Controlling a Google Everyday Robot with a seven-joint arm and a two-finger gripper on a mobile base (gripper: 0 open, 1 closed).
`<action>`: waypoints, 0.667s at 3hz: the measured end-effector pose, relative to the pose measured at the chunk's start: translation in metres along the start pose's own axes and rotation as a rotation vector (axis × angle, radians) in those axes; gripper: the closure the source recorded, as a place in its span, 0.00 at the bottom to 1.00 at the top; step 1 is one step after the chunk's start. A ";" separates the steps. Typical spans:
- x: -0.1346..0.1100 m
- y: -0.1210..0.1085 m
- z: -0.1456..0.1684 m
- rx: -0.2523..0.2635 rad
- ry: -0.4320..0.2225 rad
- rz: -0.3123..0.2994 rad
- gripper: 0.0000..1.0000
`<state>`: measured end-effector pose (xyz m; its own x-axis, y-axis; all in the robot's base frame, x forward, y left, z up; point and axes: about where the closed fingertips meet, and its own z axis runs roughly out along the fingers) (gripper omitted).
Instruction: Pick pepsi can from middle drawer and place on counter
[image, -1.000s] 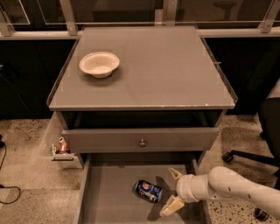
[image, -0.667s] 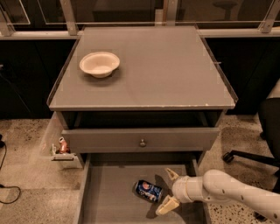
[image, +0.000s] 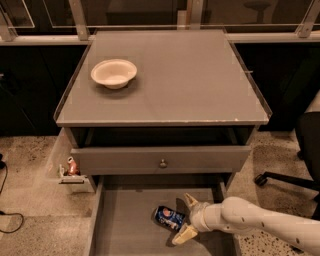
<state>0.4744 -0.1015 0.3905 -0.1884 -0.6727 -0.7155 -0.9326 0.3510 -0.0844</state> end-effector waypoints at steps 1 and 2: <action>0.002 -0.002 0.014 0.002 0.008 0.005 0.00; 0.006 -0.002 0.025 0.000 0.020 0.024 0.00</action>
Offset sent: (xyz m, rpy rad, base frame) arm 0.0137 0.0114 -0.0366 -0.0223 0.0547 -0.0470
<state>0.4831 -0.0903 0.3693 -0.2167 -0.6772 -0.7032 -0.9276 0.3674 -0.0679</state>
